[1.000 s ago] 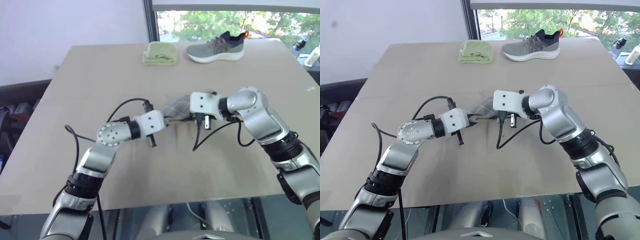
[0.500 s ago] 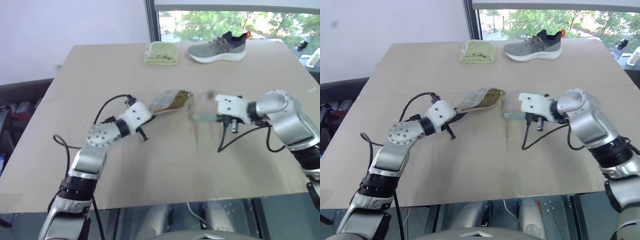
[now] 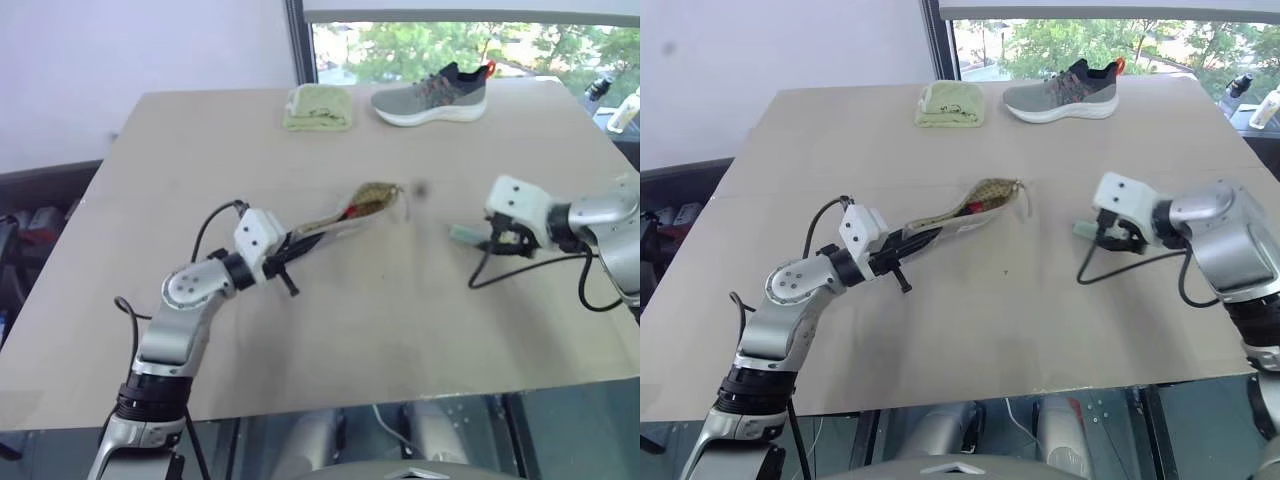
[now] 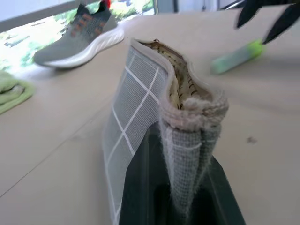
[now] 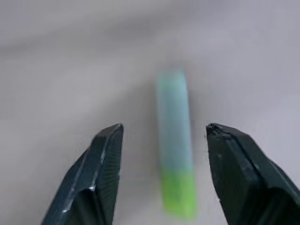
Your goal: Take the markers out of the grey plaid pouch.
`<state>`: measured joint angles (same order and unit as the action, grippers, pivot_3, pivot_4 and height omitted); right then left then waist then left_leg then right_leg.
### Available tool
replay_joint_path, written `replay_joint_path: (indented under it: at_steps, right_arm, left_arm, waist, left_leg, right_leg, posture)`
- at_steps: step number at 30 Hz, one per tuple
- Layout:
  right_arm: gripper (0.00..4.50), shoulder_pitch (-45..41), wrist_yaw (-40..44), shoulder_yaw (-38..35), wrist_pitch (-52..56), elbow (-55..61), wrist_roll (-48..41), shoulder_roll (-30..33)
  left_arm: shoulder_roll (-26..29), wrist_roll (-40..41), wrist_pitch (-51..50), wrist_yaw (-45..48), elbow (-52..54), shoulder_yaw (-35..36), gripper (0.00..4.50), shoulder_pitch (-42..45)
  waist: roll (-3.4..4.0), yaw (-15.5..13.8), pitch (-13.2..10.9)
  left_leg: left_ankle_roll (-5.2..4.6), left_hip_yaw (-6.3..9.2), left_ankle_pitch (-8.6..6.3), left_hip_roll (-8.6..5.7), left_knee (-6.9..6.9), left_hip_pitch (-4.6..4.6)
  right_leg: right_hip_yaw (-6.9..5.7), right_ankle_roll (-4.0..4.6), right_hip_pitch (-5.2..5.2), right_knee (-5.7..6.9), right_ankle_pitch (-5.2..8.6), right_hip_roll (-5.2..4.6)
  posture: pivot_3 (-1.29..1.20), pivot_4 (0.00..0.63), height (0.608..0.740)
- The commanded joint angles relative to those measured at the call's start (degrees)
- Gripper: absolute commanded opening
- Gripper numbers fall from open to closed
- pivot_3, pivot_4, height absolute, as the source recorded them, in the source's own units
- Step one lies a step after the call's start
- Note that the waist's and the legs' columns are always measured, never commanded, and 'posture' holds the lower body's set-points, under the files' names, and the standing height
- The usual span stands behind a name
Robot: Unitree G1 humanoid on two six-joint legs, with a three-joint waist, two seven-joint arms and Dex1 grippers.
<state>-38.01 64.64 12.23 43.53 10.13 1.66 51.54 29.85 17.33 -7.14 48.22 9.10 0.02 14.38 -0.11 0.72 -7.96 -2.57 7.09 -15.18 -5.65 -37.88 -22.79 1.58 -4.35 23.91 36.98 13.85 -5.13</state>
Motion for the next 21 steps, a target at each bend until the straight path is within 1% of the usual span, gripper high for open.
replay_joint_path:
  at_steps: [1, 2, 4, 8, 14, 18, 21]
  right_arm:
    - [2.92, -6.5, -1.6, -4.1, 2.6, 4.4, -4.9, -4.2]
    - [2.69, -7.9, -2.3, -4.3, 3.4, 5.0, -6.2, -6.0]
    - [2.03, -10.8, -1.6, -4.5, 5.6, 7.2, -9.7, -8.7]
    - [0.05, -13.1, -1.2, -3.8, 8.0, 9.5, -15.0, -11.5]
    - [0.02, -12.5, -0.2, 0.3, 7.9, 9.4, -17.4, -10.9]
    - [0.02, -10.3, 0.8, 6.8, 3.5, 6.3, -13.5, -8.5]
    - [0.02, -9.0, 3.6, 12.1, -0.3, 5.8, -10.1, -4.8]
  left_arm:
    - [0.2, 3.7, 0.2, 1.6, 4.3, 1.4, 0.0, -0.5]
    - [0.1, 4.2, 0.1, 1.8, 4.7, 1.3, 0.0, -0.6]
    - [0.0, 4.8, 0.1, 2.3, 5.4, 0.7, 0.0, -0.8]
    - [-0.6, 6.7, -0.6, 3.1, 7.2, 0.2, 0.0, -1.6]
    - [-2.3, 11.5, -3.9, 3.7, 10.2, -0.7, 0.0, -3.6]
    - [-5.9, 17.6, -6.9, 4.1, 11.6, -1.3, 0.0, -5.7]
    - [-7.4, 18.7, -7.7, 5.3, 10.4, -2.4, 0.0, -6.8]
  waist:
    - [-0.01, -0.1, 0.0]
    - [-0.01, 0.0, 0.0]
    - [-0.01, 0.0, 0.0]
    - [-0.02, -0.5, 0.0]
    - [-0.02, -0.5, 0.0]
    - [-0.02, -0.4, 0.0]
    - [-0.02, -0.3, 0.0]
  left_leg:
    - [0.0, 0.01, 0.0, 0.0, 0.0, 0.0]
    - [0.0, 0.0, 0.0, -0.01, -0.01, 0.0]
    - [0.0, -0.01, 0.0, -0.01, 0.0, 0.0]
    - [0.0, 0.16, 0.0, -0.02, 0.02, -0.06]
    - [-0.01, 0.13, -0.01, -0.07, -0.06, -0.06]
    - [-0.01, 0.14, -0.01, -0.05, -0.07, -0.03]
    - [-0.01, 0.12, -0.01, -0.06, -0.12, -0.03]
  right_leg:
    - [-0.01, 0.0, -0.01, -0.01, 0.0, 0.0]
    - [0.0, 0.0, -0.02, -0.02, 0.0, -0.01]
    - [0.02, 0.0, -0.01, -0.01, 0.0, 0.0]
    - [-0.14, 0.0, -0.03, -0.11, 0.0, -0.02]
    - [-0.13, 0.0, -0.09, -0.11, 0.0, -0.05]
    - [-0.13, 0.0, -0.09, -0.07, 0.0, -0.03]
    - [-0.13, 0.0, -0.1, -0.04, 0.0, -0.03]
  posture:
    - [0.0, 0.15, 0.74]
    - [0.0, 0.15, 0.74]
    - [0.0, 0.15, 0.74]
    - [0.0, 0.15, 0.74]
    - [0.0, 0.15, 0.74]
    - [0.0, 0.15, 0.74]
    - [0.0, 0.15, 0.74]
